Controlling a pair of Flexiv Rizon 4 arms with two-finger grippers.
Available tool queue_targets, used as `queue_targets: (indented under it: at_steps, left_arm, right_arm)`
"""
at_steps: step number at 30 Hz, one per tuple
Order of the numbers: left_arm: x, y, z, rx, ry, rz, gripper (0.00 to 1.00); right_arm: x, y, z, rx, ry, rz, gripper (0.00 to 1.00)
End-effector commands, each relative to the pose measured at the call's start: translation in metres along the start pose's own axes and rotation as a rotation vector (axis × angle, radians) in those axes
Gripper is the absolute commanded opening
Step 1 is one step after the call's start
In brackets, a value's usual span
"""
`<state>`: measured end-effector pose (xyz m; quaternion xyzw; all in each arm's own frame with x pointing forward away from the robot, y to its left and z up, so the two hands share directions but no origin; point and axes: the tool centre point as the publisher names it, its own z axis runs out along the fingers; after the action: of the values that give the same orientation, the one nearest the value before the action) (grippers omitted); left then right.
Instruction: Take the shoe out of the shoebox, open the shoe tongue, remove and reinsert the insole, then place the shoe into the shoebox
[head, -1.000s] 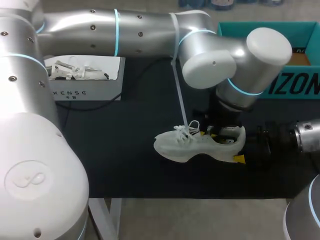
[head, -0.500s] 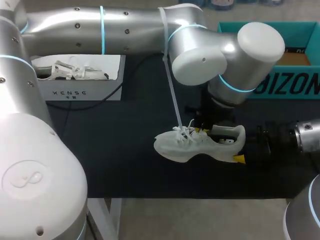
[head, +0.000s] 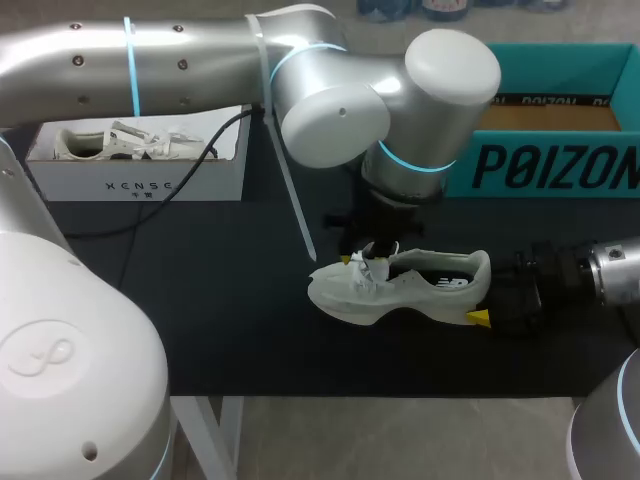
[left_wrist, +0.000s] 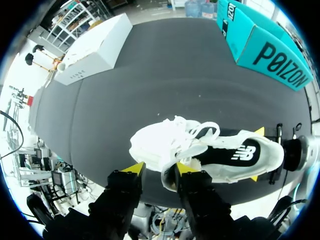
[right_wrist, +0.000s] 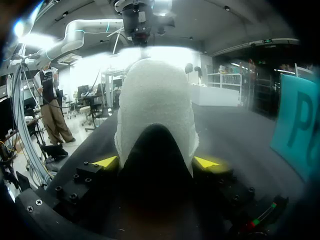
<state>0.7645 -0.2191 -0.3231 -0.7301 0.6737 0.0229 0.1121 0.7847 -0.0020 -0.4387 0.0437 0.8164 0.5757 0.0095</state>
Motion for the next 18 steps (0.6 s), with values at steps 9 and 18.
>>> queue_targets:
  at_steps: [9, 18]
  left_arm:
    - [0.020, -0.005, 0.013, -0.083, 0.149, 0.069, 1.00]
    - [0.033, -0.006, 0.013, -0.094, 0.162, 0.107, 0.23]
  right_arm:
    - [0.000, -0.005, 0.004, 0.003, -0.002, 0.002, 0.00]
    - [0.000, -0.005, 0.004, 0.003, -0.002, 0.002, 0.00]
